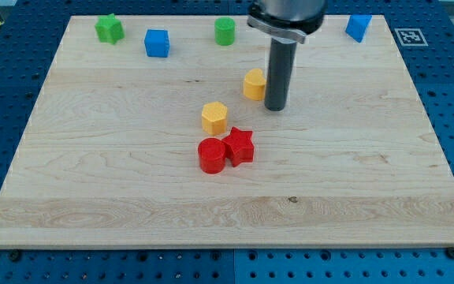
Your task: Push the yellow heart to the top left of the yellow hexagon
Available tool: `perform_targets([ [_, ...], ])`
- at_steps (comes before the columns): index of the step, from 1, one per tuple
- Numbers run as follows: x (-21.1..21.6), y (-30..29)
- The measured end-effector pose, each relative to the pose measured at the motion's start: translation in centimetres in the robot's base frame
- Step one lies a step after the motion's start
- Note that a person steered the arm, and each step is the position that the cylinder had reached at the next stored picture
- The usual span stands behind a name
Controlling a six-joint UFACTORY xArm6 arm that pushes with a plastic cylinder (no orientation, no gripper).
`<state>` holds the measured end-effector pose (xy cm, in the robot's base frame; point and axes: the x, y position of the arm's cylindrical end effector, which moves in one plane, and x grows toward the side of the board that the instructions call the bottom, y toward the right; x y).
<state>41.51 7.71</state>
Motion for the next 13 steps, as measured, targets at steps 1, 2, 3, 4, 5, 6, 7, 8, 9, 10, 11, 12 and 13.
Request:
perform_targets([
  [1,-2.5,0.1],
  [2,-4.7,-0.3],
  [3,-5.2,-1.0],
  [4,-4.4,-1.9],
  [5,-3.6,-3.4],
  [6,-3.6,-3.9],
  [7,-3.6,-4.0],
  [8,-2.6,-3.7],
  [9,-2.3,-3.7],
  [10,-2.3,-5.6],
  [11,-2.3,-6.6],
  [12,-2.3,-7.0],
  [13,-2.3,-7.2],
])
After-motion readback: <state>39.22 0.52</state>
